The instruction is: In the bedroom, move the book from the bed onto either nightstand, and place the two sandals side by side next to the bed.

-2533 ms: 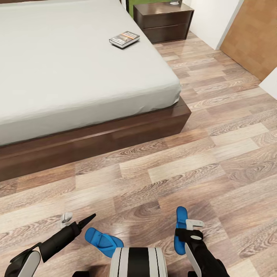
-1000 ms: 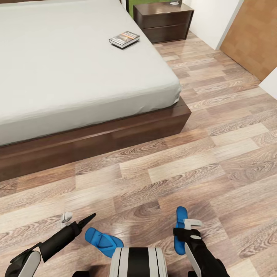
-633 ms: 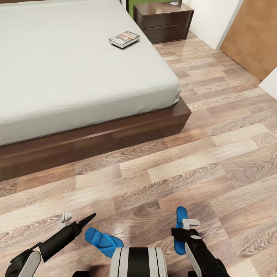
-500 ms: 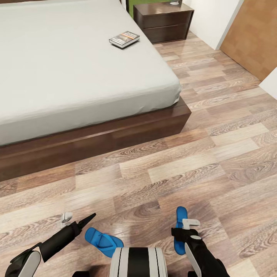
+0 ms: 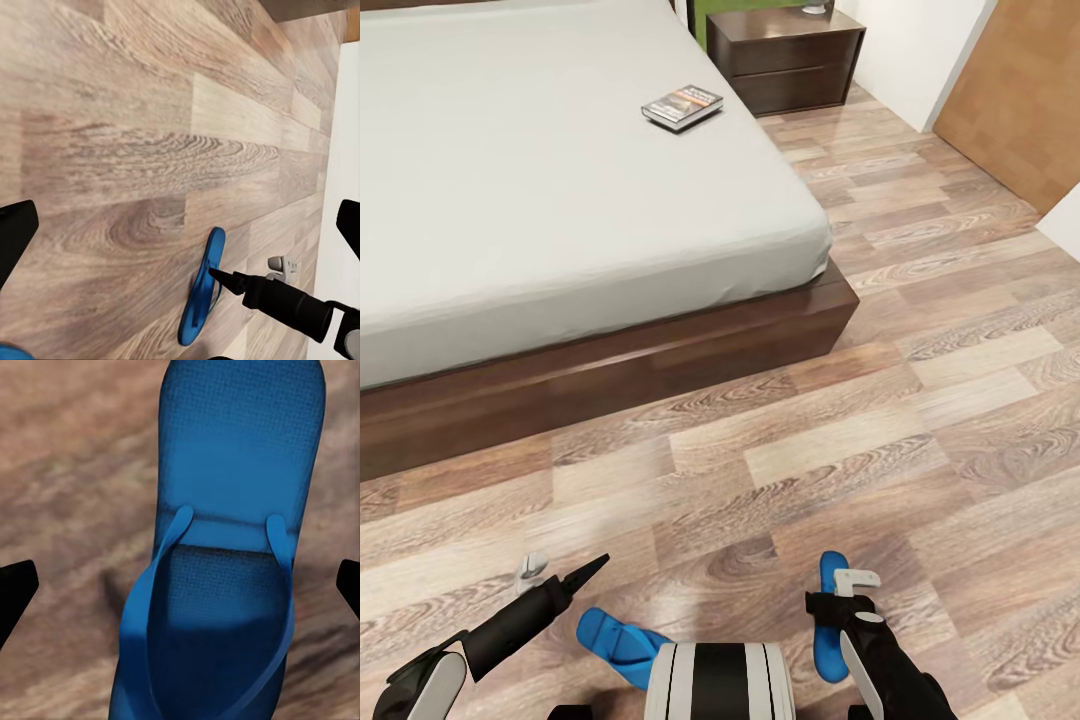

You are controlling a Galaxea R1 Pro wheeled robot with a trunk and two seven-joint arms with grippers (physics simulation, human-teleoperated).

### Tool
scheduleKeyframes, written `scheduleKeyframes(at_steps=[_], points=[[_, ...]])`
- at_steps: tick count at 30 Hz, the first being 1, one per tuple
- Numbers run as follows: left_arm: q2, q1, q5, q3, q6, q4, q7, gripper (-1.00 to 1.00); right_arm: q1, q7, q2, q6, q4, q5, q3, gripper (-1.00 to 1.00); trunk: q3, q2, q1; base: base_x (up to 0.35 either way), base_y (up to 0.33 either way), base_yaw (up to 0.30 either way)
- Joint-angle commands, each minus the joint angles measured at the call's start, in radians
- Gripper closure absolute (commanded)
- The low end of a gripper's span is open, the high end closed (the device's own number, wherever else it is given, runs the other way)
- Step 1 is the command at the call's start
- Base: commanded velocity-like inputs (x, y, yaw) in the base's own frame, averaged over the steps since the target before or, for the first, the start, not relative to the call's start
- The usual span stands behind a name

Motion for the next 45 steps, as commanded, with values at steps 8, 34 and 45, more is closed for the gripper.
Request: scheduleKeyframes(at_steps=[8, 34, 45], points=[[0.0, 0.0, 0.006, 0.0, 0.008, 0.0, -0.001, -1.0, 0.0, -0.002, 0.001, 0.005, -0.002, -0.001, -0.001, -1.0, -0.001, 0.0, 0.0, 0.013, -0.001, 0.0], [0.0, 0.0, 0.007, 0.0, 0.008, 0.0, -0.001, -1.0, 0.0, -0.002, -0.001, 0.005, -0.003, -0.001, -0.003, -1.0, -0.07, -0.004, 0.008, 0.0, 0.0, 0.0], [0.0, 0.0, 0.007, 0.0, 0.008, 0.0, -0.001, -1.0, 0.0, -0.002, -0.001, 0.005, -0.003, -0.001, -0.003, -1.0, -0.101, -0.006, 0.012, 0.0, 0.0, 0.0]])
